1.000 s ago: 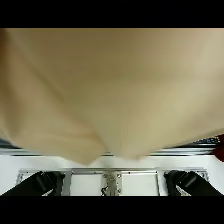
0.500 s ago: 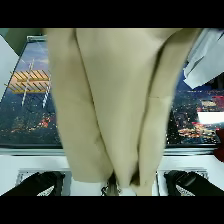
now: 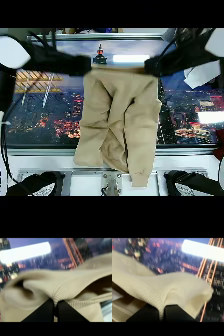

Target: Fold the clothes and pants, and hang the long-sleeved shirts on hangers.

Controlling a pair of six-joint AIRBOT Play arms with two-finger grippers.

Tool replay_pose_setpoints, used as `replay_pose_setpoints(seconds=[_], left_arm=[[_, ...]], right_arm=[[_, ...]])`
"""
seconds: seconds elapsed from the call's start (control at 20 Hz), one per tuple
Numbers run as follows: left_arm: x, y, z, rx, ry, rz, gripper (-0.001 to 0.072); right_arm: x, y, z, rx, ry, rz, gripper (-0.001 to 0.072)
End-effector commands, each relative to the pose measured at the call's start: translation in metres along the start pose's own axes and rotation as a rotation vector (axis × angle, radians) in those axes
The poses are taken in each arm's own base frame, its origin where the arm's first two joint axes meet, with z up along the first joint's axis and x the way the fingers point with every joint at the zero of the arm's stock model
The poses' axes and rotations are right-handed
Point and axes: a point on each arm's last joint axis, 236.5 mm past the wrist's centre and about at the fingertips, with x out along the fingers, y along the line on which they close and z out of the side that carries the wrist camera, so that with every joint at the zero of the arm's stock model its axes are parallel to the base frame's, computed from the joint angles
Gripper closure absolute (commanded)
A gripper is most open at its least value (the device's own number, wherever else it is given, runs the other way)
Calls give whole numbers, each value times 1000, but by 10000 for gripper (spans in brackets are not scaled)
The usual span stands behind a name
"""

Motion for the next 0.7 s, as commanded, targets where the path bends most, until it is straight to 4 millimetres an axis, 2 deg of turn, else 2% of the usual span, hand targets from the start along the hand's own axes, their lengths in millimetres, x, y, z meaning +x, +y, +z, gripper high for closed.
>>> replay_pose_setpoints(seconds=[0.0,0.1,0.15,0.2,0.3,0.4,0.65], left_arm=[[34,6,-95,7,257,1,685],[52,9,-147,6,357,5,685],[58,10,-165,5,388,6,685],[62,12,-183,7,422,9,685],[65,15,-203,4,456,14,685],[62,17,-206,0,455,16,685],[47,24,-180,-30,335,16,685]], right_arm=[[24,6,-75,-27,255,-22,683],[42,22,-109,-52,313,-17,683],[50,26,-122,-54,327,-26,682],[57,28,-135,-48,350,-39,682],[66,25,-153,-27,398,-66,682],[68,24,-156,-16,407,-71,682],[68,25,-156,-16,407,-69,681]])
